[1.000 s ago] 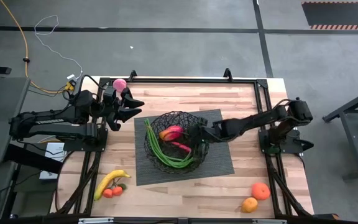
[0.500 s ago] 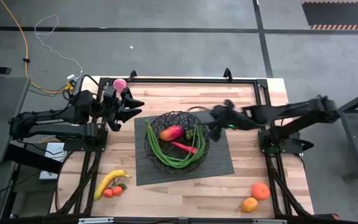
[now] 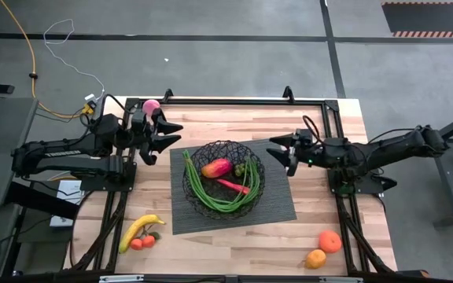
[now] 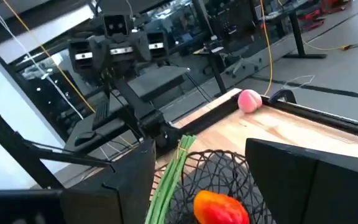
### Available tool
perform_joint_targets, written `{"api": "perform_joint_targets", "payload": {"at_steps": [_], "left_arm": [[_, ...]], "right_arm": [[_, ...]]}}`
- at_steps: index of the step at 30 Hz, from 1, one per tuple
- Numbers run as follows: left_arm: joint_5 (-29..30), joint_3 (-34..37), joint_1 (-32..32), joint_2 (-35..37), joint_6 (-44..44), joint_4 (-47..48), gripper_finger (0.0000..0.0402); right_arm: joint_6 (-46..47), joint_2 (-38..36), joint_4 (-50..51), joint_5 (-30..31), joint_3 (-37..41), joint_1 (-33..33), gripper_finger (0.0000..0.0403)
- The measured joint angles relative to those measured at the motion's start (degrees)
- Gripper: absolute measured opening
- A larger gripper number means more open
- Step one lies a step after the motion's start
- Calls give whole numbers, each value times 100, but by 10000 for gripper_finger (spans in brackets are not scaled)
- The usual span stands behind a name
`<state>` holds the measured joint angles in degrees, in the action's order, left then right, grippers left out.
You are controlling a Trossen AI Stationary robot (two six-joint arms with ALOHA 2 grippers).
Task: Build produce basket
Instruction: Put the yellow banana into the black mesh basket
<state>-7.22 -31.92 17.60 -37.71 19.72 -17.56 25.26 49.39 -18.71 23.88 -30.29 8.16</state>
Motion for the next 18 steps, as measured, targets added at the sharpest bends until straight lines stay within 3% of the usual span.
{"api": "perform_joint_targets", "payload": {"at_steps": [9, 18], "left_arm": [[-28, 0, -1, -7, -146, 4, 192], [-114, 0, -1, -74, 94, 27, 271]], "right_arm": [[-132, 11, 6, -2, -34, 0, 231], [-132, 11, 8, -2, -37, 0, 231]]}}
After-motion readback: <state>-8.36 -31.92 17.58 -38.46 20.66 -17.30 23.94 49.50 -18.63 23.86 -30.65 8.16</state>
